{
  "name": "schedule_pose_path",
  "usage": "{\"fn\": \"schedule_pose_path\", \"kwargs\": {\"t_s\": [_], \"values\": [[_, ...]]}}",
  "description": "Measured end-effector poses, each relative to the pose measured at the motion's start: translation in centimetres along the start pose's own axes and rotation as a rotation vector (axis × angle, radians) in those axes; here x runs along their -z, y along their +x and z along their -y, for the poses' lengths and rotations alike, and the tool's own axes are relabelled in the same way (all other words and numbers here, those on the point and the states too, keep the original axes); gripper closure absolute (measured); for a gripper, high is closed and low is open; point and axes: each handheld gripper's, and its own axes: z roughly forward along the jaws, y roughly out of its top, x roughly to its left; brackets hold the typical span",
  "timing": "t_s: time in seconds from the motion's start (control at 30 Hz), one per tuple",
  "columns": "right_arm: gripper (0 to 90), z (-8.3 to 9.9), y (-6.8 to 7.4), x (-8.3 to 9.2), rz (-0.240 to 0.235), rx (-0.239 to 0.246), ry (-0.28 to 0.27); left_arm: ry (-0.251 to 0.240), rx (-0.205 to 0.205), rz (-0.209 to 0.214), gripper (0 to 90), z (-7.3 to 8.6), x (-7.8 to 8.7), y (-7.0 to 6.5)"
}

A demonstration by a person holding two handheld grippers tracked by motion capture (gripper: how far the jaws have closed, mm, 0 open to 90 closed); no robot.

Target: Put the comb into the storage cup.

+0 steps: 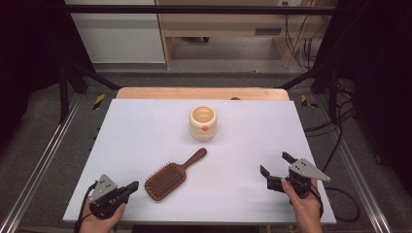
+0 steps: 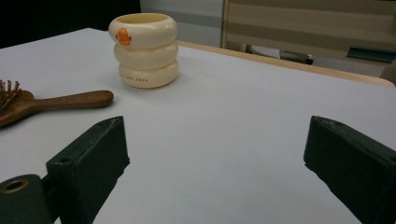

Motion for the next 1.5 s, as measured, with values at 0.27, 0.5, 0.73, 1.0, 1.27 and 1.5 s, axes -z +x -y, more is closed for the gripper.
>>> {"fn": "schedule_pose_path", "kwargs": {"t_s": [0.27,0.5,0.73,1.0,1.27,1.5], "values": [[6.7,0.0,0.1,-0.1,-0.001,0.008,0.006,0.052,-0.017,0.018,90.0,0.6,-0.4,-0.9],[6.7,0.1,0.1,-0.1,-0.002,0.002,0.010,0.061,0.005,0.029,90.0,0.9,-0.6,-0.9],[6.8,0.1,0.0,-0.1,0.001,0.005,0.012,0.063,-0.011,0.047,90.0,1.1,-0.7,-1.9],[6.9,0.1,0.0,-0.1,0.003,0.002,0.011,0.043,-0.042,0.075,90.0,1.1,-0.8,-3.1],[6.9,0.2,0.0,-0.2,0.002,0.002,0.014,0.056,-0.071,0.126,90.0,1.1,-1.7,-4.3],[6.9,0.2,0.1,-0.3,-0.001,0.007,0.017,0.064,-0.072,0.152,90.0,1.0,-2.4,-4.7]]}}
